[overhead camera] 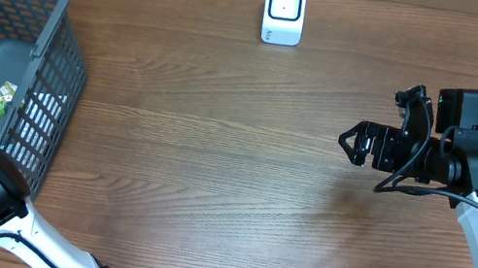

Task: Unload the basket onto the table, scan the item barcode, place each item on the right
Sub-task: 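Grasp the purple snack package in the basket with the left gripper, then carry the purple package out and set it on the table, then return the left gripper into the basket toward the green pouch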

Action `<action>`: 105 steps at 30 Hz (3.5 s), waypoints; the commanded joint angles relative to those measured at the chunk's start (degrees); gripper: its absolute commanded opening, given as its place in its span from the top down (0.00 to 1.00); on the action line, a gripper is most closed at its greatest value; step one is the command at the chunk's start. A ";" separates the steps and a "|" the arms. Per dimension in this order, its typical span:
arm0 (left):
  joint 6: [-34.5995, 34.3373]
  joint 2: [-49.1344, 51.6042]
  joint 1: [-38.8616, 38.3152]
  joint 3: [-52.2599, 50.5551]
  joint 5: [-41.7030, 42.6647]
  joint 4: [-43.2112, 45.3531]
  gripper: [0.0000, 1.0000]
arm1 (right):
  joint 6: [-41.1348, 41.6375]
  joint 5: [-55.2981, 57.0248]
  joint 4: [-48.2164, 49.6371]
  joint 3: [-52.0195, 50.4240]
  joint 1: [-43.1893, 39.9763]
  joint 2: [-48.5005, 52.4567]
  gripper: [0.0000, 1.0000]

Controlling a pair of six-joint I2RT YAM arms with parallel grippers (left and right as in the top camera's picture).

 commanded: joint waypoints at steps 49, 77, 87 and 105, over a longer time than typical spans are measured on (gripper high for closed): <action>7.61 -0.33 -63.25 9.01 36.54 -15.32 0.96 | -0.04 1.90 1.40 1.14 0.48 -0.20 0.00; 6.62 -7.23 -59.65 44.13 29.31 -25.94 0.28 | 1.27 0.31 4.13 1.14 0.48 -0.20 0.00; 6.62 -19.56 -40.57 44.13 26.45 -25.94 0.23 | 1.25 -0.48 4.81 1.14 0.48 -0.20 0.00; 0.13 -19.78 -14.01 35.69 27.08 -25.73 0.22 | 1.25 -0.48 4.81 1.14 0.48 -0.20 0.00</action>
